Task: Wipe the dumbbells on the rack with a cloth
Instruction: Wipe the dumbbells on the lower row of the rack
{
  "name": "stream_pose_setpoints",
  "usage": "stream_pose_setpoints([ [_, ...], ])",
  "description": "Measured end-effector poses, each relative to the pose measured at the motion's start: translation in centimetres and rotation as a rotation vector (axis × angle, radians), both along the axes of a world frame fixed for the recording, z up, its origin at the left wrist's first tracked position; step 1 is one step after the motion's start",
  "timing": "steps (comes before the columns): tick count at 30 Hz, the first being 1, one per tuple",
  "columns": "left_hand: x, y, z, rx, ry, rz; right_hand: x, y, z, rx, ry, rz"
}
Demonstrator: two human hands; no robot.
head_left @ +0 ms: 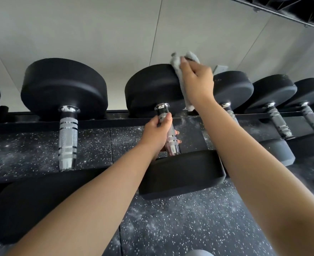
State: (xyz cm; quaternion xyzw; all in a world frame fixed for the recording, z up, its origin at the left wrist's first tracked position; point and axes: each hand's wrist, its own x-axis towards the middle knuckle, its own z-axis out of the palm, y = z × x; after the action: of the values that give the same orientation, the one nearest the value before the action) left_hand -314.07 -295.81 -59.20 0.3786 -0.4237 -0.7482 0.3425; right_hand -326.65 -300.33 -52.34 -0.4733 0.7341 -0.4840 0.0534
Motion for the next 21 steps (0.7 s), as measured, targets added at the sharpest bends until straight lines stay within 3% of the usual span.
stream_pose_setpoints([
  [3,0.0,-0.1,0.0,-0.002,-0.025,0.012,-2.4,0.8,-0.9,0.069,-0.116,-0.087],
  [7,-0.1,-0.3,-0.4,-0.031,-0.075,0.009,-4.2,2.9,-1.0,0.291,0.014,-0.108],
  [13,-0.1,-1.4,-2.0,-0.287,-0.256,0.216,-2.7,7.8,-1.7,0.102,0.002,0.153],
  [16,0.1,-1.8,-1.8,-0.327,-0.281,0.346,-1.3,7.8,-2.4,0.101,0.194,0.364],
  [21,0.2,-1.9,-1.8,-0.374,-0.296,0.416,0.4,4.5,-3.2,0.101,0.559,0.424],
])
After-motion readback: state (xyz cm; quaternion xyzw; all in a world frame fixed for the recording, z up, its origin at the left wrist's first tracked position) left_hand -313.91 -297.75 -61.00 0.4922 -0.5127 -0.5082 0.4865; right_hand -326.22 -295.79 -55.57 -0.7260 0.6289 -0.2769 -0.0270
